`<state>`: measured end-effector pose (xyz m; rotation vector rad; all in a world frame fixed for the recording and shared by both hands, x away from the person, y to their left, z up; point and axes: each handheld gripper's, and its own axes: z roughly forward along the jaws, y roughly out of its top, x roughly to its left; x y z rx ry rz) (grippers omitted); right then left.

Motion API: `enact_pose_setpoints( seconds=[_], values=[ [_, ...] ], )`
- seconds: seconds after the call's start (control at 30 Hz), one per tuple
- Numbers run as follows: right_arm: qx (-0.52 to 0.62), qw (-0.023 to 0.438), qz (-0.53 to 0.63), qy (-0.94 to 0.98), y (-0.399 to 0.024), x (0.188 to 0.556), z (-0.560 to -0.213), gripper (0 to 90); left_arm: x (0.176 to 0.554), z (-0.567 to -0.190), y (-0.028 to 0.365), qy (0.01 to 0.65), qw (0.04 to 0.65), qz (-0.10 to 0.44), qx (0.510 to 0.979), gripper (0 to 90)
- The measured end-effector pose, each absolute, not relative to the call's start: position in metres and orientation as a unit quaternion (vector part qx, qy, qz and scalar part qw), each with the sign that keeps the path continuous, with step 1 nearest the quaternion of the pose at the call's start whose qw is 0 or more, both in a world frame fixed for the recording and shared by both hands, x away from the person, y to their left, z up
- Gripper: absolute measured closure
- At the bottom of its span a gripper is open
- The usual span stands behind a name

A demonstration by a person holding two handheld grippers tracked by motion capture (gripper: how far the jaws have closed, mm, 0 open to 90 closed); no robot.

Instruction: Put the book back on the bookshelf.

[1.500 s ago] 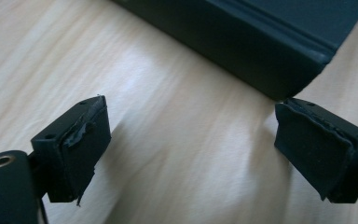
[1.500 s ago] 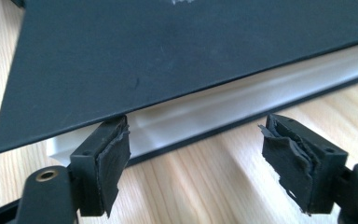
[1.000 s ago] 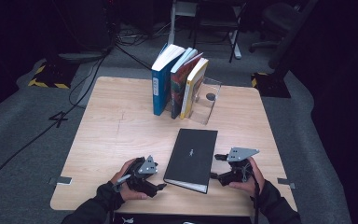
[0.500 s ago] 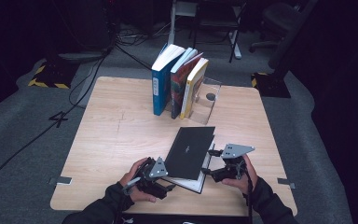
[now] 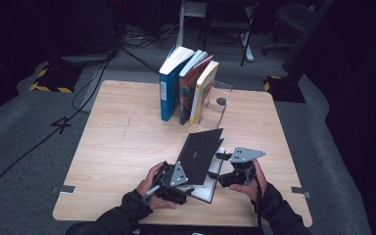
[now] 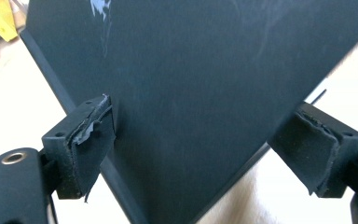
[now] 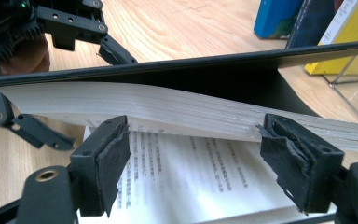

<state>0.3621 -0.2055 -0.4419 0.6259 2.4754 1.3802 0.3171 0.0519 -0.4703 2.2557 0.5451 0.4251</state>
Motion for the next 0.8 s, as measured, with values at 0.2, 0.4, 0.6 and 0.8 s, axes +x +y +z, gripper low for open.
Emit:
enact_pose_setpoints(
  seconds=[0.2,0.4,0.6,0.8],
  values=[
    [0.214,0.119,0.476,0.845,-0.2,0.364,-0.438,24.2,0.322,-0.469,0.047,0.224,0.389,0.175,0.876,14.6],
    [0.215,0.124,0.477,0.843,-0.193,0.367,-0.435,24.2,0.329,-0.468,0.045,0.242,0.404,0.18,0.863,15.4],
    [0.216,0.131,0.481,0.84,-0.187,0.369,-0.433,24.1,0.333,-0.468,0.047,0.253,0.406,0.203,0.854,23.5],
    [0.22,0.131,0.482,0.838,-0.185,0.37,-0.432,24.1,0.331,-0.465,0.05,0.248,0.407,0.219,0.851,31.6]
  ],
)
